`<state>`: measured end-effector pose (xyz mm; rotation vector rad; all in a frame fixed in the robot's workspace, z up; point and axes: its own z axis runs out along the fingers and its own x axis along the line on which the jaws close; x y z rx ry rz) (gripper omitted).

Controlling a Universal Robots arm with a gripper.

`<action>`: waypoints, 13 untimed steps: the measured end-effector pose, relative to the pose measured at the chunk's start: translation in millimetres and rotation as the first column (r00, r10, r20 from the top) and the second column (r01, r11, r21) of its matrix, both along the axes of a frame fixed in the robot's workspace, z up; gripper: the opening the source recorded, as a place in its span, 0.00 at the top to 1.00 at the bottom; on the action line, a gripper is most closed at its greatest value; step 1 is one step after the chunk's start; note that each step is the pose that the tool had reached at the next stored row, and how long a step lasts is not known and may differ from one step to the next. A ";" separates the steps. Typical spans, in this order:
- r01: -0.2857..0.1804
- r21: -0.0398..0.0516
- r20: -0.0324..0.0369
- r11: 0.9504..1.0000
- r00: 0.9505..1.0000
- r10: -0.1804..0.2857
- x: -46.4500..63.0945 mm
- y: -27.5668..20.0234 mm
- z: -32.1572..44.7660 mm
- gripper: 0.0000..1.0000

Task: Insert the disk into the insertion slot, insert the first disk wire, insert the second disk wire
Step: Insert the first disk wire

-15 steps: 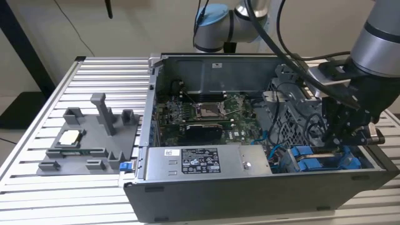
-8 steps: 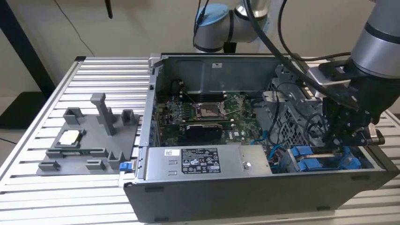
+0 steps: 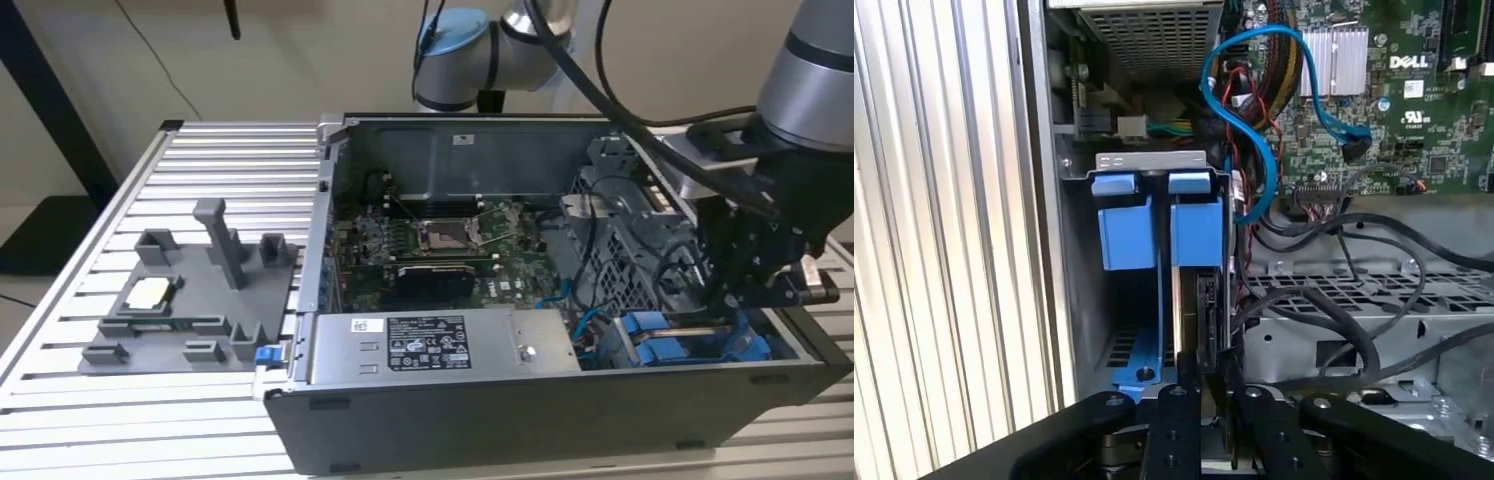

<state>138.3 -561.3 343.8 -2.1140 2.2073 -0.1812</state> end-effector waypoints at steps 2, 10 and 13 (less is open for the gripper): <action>0.000 0.000 0.011 1.000 1.000 0.000 -3.5 0.1 -1.1 0.81; 0.000 0.000 0.014 1.000 1.000 0.000 -8.0 0.5 -2.2 0.81; 0.000 0.001 0.014 1.000 1.000 0.000 -8.1 0.5 -2.4 0.81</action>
